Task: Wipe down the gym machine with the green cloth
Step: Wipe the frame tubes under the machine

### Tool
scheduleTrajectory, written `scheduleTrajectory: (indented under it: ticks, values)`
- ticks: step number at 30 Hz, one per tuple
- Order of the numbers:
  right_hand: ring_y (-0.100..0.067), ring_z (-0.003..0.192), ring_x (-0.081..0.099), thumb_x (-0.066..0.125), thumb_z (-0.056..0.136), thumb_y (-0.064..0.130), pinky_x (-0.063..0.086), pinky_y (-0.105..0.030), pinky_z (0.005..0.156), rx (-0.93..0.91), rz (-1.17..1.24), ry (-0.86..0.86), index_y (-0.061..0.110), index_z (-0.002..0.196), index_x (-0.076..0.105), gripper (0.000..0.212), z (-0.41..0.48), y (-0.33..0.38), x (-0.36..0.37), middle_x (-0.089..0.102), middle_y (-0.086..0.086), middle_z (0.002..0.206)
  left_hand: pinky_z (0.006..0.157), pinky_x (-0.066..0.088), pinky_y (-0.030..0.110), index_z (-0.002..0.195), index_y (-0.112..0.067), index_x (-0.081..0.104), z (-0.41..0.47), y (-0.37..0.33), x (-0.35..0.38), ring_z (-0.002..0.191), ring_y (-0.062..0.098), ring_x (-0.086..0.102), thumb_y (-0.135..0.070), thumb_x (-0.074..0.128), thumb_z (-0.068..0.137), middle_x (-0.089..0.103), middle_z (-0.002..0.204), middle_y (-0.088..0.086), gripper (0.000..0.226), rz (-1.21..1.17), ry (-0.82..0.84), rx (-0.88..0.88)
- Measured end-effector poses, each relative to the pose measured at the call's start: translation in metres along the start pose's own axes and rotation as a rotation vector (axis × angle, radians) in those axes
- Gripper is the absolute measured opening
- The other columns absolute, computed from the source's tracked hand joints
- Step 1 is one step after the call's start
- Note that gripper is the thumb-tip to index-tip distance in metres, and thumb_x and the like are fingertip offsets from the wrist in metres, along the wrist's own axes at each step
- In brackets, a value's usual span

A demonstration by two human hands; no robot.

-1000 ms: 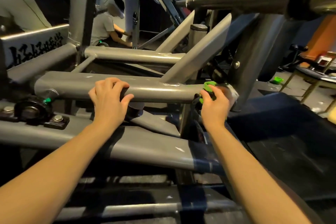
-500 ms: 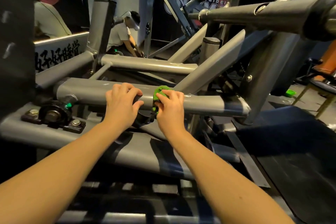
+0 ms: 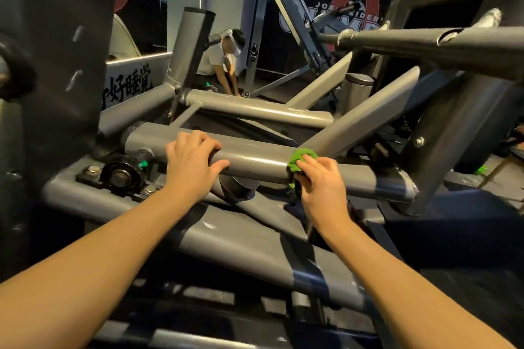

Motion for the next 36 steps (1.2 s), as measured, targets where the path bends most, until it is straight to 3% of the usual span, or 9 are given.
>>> scheduleTrajectory:
  ticks: [5, 10, 14, 18, 22, 25, 31, 36]
  values:
    - [-0.027, 0.116, 0.057, 0.077, 0.086, 0.01, 0.052, -0.044, 0.103, -0.049, -0.17, 0.127, 0.014, 0.125, 0.071, 0.039, 0.03, 0.04, 0.01, 0.067, -0.006, 0.121, 0.095, 0.032, 0.046, 0.118, -0.024, 0.068, 0.0, 0.0, 0.001, 0.117, 0.028, 0.044, -0.045, 0.075, 0.088, 0.057, 0.122, 0.002, 0.037, -0.028, 0.001, -0.014]
    - [-0.03, 0.101, 0.068, 0.071, 0.092, 0.016, 0.059, -0.043, 0.088, 0.204, -0.394, 0.435, 0.011, 0.119, 0.067, 0.028, 0.093, 0.049, 0.034, 0.069, -0.011, 0.108, 0.099, 0.031, 0.044, 0.121, -0.027, 0.066, -0.002, 0.001, -0.001, 0.12, 0.025, 0.042, -0.047, 0.071, 0.09, 0.054, 0.125, 0.0, 0.037, -0.035, 0.015, -0.021]
    - [-0.029, 0.097, 0.067, 0.067, 0.093, 0.017, 0.058, -0.043, 0.09, 0.124, -0.312, 0.468, 0.013, 0.114, 0.07, 0.022, 0.097, 0.069, 0.047, 0.07, -0.009, 0.104, 0.102, 0.03, 0.043, 0.123, -0.028, 0.065, 0.002, 0.004, -0.003, 0.123, 0.024, 0.039, -0.047, 0.069, 0.092, 0.053, 0.127, -0.001, 0.037, -0.025, 0.039, -0.014]
    - [-0.028, 0.102, 0.061, 0.06, 0.096, 0.018, 0.055, -0.043, 0.09, -0.029, -0.219, 0.513, 0.026, 0.128, 0.067, 0.034, 0.068, 0.062, 0.032, 0.064, -0.008, 0.112, 0.1, 0.033, 0.042, 0.123, -0.026, 0.061, 0.008, 0.013, -0.007, 0.122, 0.024, 0.04, -0.06, 0.069, 0.086, 0.053, 0.127, -0.001, 0.051, 0.034, 0.055, -0.056]
    - [-0.027, 0.094, 0.06, 0.06, 0.096, 0.018, 0.057, -0.043, 0.088, 0.08, -0.347, 0.497, 0.022, 0.122, 0.069, 0.027, 0.074, 0.039, 0.015, 0.058, -0.008, 0.108, 0.101, 0.035, 0.044, 0.13, -0.024, 0.057, 0.01, 0.023, -0.009, 0.123, 0.026, 0.041, -0.072, 0.064, 0.082, 0.052, 0.13, 0.003, 0.069, 0.147, 0.082, -0.094]
    - [-0.026, 0.094, 0.061, 0.062, 0.094, 0.016, 0.058, -0.043, 0.088, 0.081, -0.295, 0.454, 0.018, 0.113, 0.072, 0.022, 0.082, 0.057, 0.033, 0.063, -0.008, 0.108, 0.103, 0.034, 0.044, 0.134, -0.025, 0.056, 0.015, 0.03, -0.011, 0.126, 0.028, 0.039, -0.068, 0.062, 0.087, 0.049, 0.135, 0.003, 0.064, 0.179, 0.138, -0.085]
    - [-0.023, 0.1, 0.061, 0.065, 0.093, 0.015, 0.057, -0.04, 0.09, -0.037, -0.027, 0.474, 0.023, 0.12, 0.072, 0.029, 0.098, 0.12, 0.084, 0.068, -0.005, 0.106, 0.101, 0.039, 0.043, 0.136, -0.028, 0.059, 0.032, 0.03, -0.023, 0.127, 0.028, 0.043, -0.055, 0.063, 0.093, 0.053, 0.135, 0.004, 0.05, 0.285, 0.273, -0.067]
    - [-0.022, 0.099, 0.063, 0.058, 0.099, 0.021, 0.056, -0.041, 0.093, -0.038, -0.094, 0.519, 0.033, 0.129, 0.068, 0.034, 0.092, 0.078, 0.051, 0.063, -0.005, 0.116, 0.099, 0.041, 0.042, 0.131, -0.028, 0.063, 0.034, 0.038, -0.033, 0.122, 0.026, 0.045, -0.06, 0.07, 0.086, 0.055, 0.129, 0.003, 0.056, 0.226, 0.287, -0.109]
Point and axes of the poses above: each hand's wrist, its own z-axis towards the middle knuckle, its own x-axis out of the palm, y = z × x, the point moved 4 cm from there along z, towards the middle knuckle
